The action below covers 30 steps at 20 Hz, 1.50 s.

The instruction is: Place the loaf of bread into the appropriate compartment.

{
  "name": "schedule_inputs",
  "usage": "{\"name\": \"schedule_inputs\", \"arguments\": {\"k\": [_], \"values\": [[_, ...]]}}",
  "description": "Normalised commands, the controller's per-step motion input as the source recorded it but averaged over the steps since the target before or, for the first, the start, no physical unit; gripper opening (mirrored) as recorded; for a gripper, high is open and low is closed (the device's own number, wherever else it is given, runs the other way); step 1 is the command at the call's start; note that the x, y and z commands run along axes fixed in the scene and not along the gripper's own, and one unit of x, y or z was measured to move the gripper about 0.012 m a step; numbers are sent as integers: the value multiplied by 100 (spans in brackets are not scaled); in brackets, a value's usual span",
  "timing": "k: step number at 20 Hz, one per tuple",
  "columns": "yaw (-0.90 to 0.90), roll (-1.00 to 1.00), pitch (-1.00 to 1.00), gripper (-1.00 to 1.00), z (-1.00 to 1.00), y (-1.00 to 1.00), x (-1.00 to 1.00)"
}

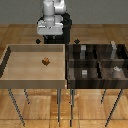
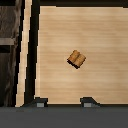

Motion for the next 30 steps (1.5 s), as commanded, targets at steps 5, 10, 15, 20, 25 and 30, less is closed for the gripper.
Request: {"name": "schedule_inputs", "arguments": {"k": [5,10,15,20,25,30], "values": [[0,0,0,100,0,0,0],[0,0,0,100,0,-60,0],[0,0,0,100,0,0,60],[0,0,0,100,0,0,60],[0,0,0,100,-20,0,20],[0,0,0,100,-100,0,0]]}}
